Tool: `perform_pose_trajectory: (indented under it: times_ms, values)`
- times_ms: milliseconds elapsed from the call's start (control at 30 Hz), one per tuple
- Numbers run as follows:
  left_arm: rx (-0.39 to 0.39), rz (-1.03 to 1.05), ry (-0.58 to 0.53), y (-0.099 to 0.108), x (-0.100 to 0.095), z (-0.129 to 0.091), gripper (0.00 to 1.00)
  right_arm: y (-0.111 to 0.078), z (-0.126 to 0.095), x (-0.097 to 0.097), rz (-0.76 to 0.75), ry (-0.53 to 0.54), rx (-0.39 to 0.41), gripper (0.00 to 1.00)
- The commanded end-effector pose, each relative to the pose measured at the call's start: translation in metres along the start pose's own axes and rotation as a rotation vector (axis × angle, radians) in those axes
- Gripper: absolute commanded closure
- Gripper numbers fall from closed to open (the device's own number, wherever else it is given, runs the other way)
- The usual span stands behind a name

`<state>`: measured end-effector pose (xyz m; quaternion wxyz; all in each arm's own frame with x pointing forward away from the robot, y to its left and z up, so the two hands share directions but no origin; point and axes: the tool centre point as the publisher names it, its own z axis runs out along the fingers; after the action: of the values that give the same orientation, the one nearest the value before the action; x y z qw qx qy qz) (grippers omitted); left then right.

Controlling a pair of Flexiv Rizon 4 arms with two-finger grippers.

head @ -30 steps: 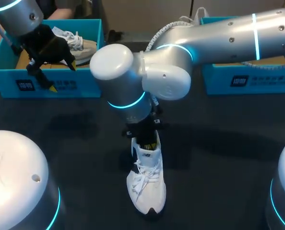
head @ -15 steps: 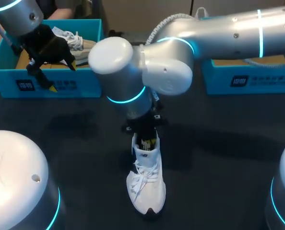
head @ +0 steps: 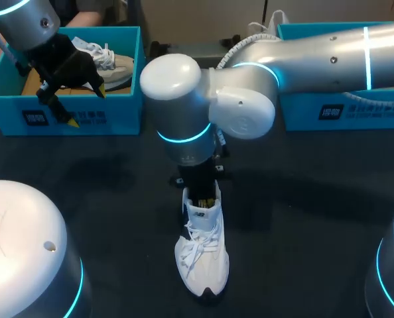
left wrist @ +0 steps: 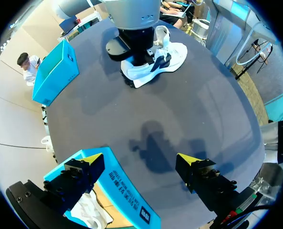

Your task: Take the shoe out of the shoebox, open the shoe tongue, remove and reinsert the insole, then place the shoe into the shoebox

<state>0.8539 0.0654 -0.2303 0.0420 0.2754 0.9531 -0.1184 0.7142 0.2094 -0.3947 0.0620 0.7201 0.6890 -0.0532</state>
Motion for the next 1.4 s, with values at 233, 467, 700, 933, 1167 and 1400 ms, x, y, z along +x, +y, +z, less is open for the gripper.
perform_pose_trajectory:
  times_ms: [233, 467, 700, 933, 1167, 1400]
  values:
    - [-0.002, 0.001, -0.001, 0.0, 0.001, 0.0, 0.0, -0.003, -0.027, 0.0, 0.021, 0.028, 0.017, 1.0]
    - [-0.002, 0.001, -0.001, 0.0, 0.001, 0.0, 0.0, -0.003, -0.004, 0.003, 0.036, 0.12, 0.058, 1.0]
    - [-0.002, 0.001, -0.001, 0.0, 0.001, 0.0, 0.0, -0.01, -0.016, 0.007, 0.033, 0.129, 0.064, 1.0]
    - [-0.002, 0.001, -0.001, 0.0, 0.001, 0.0, 0.0, -0.016, -0.033, 0.015, 0.001, 0.129, 0.103, 0.95]
    - [-0.002, 0.001, -0.001, 0.0, 0.001, 0.0, 0.0, -0.024, -0.03, 0.015, -0.008, 0.134, 0.134, 0.09]
    - [-0.002, 0.001, -0.001, 0.0, 0.001, 0.0, 0.0, -0.03, -0.031, 0.011, -0.027, 0.121, 0.134, 0.0]
